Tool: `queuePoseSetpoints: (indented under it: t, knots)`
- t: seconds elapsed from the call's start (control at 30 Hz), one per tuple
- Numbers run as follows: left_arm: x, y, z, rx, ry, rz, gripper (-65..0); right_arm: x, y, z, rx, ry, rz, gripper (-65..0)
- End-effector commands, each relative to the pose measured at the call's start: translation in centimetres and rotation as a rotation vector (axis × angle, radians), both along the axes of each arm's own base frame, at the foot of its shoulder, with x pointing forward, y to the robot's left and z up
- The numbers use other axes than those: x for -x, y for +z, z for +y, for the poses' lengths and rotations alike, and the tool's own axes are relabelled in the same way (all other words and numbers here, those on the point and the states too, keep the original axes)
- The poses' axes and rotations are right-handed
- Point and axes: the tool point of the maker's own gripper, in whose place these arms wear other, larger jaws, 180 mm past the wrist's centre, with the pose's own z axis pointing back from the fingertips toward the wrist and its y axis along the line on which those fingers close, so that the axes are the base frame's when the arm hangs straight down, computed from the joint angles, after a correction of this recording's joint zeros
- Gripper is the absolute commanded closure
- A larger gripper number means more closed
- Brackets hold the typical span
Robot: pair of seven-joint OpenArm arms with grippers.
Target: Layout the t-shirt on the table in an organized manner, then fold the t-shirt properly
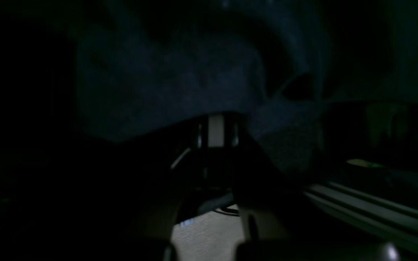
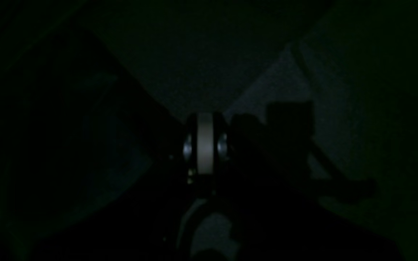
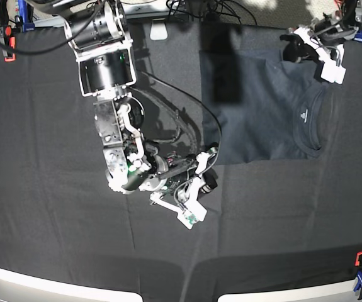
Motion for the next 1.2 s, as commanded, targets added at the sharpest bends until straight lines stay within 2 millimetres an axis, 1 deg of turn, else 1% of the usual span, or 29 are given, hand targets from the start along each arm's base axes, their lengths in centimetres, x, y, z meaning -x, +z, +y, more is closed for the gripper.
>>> queuePoseSetpoints:
  t: [0.0, 0.07, 0.17, 0.3, 0.5, 0.6, 0.67, 0.77, 0.8, 0.87, 0.97, 1.07, 1.17]
  knots:
    - [-0.3, 0.5, -0.4, 0.004, -0.021, -0.021, 0.0, -1.0, 2.2, 0.9, -0.051, 0.012, -0.056, 0.0]
    - [-0.7, 0.3, -1.0, -0.009, -0.044, -0.035, 0.0, -0.7, 2.0, 1.1, -0.047, 0.018, -0.039, 0.0]
    - [-2.8, 0.8, -0.7, -0.051, -0.037, -0.111, 0.0, 0.4, 0.7, 1.2, -0.017, 0.033, 0.007, 0.0]
    - [-6.2, 1.1, 1.5, -0.158, 0.049, -0.147, 0.0, 1.6, -0.7, 0.8, -0.016, 0.040, 0.026, 0.0]
    - [-11.0, 3.3, 3.8, -0.273, 0.138, -0.300, 0.0, 2.7, -2.3, -0.3, -0.002, 0.030, 0.055, 0.0]
    - [-13.1, 4.0, 4.4, -0.281, 0.171, -0.352, 0.0, 3.9, -3.1, 0.0, -0.005, 0.060, 0.074, 0.0]
    - [-14.1, 3.6, 4.7, -0.262, 0.195, -0.358, 0.0, 4.9, -3.6, 0.3, -0.028, 0.069, 0.106, 0.0]
    - [-15.5, 2.1, 5.3, -0.242, 0.220, -0.323, 0.0, 6.4, -4.5, 0.5, -0.042, 0.075, 0.143, 0.0]
    - [-15.9, 1.9, 5.6, -0.242, 0.224, -0.315, 0.0, 6.7, -4.6, 0.5, -0.045, 0.074, 0.143, 0.0]
    - [-16.4, 2.2, 6.3, -0.250, 0.221, -0.315, 0.0, 6.9, -4.3, 0.5, -0.046, 0.073, 0.125, 0.0]
    - [-16.6, 4.1, 7.1, -0.234, 0.210, -0.343, 0.0, 6.4, -3.2, 0.2, -0.016, 0.072, 0.071, 0.0]
    - [-15.7, 5.3, 7.7, -0.272, 0.163, -0.337, 0.0, 4.9, -1.9, -0.2, 0.009, 0.059, 0.011, 0.0]
    - [-14.0, 5.6, 8.7, -0.321, 0.178, -0.318, 0.0, 3.1, -0.6, -0.9, 0.015, 0.028, -0.024, 0.0]
